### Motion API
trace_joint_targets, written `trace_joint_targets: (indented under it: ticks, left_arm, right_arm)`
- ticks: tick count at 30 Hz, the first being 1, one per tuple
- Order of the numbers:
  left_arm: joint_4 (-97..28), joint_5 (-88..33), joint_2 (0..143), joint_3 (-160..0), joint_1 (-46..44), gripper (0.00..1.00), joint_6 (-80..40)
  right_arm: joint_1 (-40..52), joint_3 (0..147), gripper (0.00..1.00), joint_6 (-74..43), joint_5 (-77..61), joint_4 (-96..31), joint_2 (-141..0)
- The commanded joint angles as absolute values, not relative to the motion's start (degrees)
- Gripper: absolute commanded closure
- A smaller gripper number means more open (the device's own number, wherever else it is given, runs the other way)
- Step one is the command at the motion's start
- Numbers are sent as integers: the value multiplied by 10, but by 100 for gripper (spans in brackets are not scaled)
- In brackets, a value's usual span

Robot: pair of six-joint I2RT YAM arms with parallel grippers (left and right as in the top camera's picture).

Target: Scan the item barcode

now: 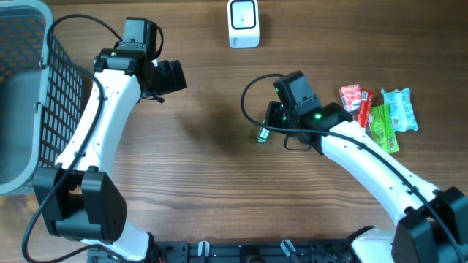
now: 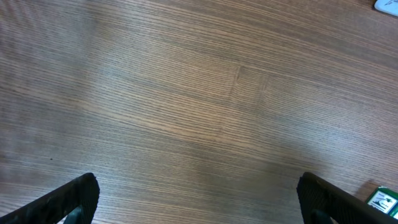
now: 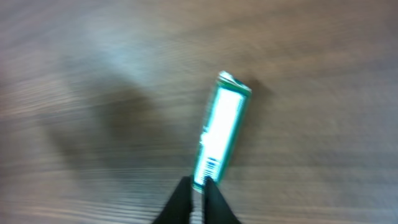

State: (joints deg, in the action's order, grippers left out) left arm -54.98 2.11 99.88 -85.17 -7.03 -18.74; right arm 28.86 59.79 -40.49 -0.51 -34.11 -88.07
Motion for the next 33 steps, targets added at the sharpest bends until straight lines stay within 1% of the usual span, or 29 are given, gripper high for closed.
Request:
trace_joint_targets:
  ticks: [1,3,4,8,12,14,16,19,22,23,25,27,28,29,30,31,32,33]
  left_arm:
    - [-548,27,1002,-851,-70,0,-185]
    - [-548,27,1002,-851,-70,0,-185]
    - [-548,27,1002,-851,-70,0,-185]
    - [-548,27,1002,-851,-70,0,-185]
    - [-548,27,1002,-851,-70,0,-185]
    - [-548,27,1002,-851,-70,0,-185]
    - [-548,27,1002,-851,-70,0,-185]
    - [-548,27,1002,-851,-70,0,-185]
    - [-548,27,1002,-851,-70,0,-185]
    - [-548,27,1002,-851,-70,0,-185]
    - [-548,27,1002,-851,-70,0,-185]
    - [-548,27,1002,-851,-70,0,-185]
    - [-548,27,1002,-851,-70,0,-185]
    - [-548,27,1002,-851,-70,0,-185]
    - [-548,27,1002,-851,-70,0,-185]
    - [-548,27,1002,-851,-70,0,-185]
    - [-548,27,1002,-851,-70,0,-185]
    - [-548,27,1002,-851,-70,0,-185]
  right_arm:
    - [286,548,96,-586,30,-345,-903]
    - [287,520,96,-696,30,-336,-911]
    - [287,508,96,-723,28,-326,-914]
    - [300,472,96,-738,-15,-235,-945]
    - [335,459,96,-765,-24,-126,-999]
    - [350,459,96,-742,-53,-75,-1018]
    - [367,459,95,-681,-88,-17,-1025]
    - [375,459,96,-593,-108,-1,-1024]
    - [371,459,95,-519,-192,5,-1023]
    - [364,459,93,-490,-232,15,-1019]
    - [346,459,85,-423,-300,33,-1004]
    - [324,459,78,-360,-333,29,-982]
    - [304,459,66,-316,-350,19,-966]
    - [290,459,50,-287,-358,8,-957]
    - [267,459,39,-253,-361,-16,-942]
    - [248,459,37,-229,-361,-32,-933]
    - [207,459,36,-164,-361,-61,-916]
    - [187,459,36,-135,-361,-71,-909]
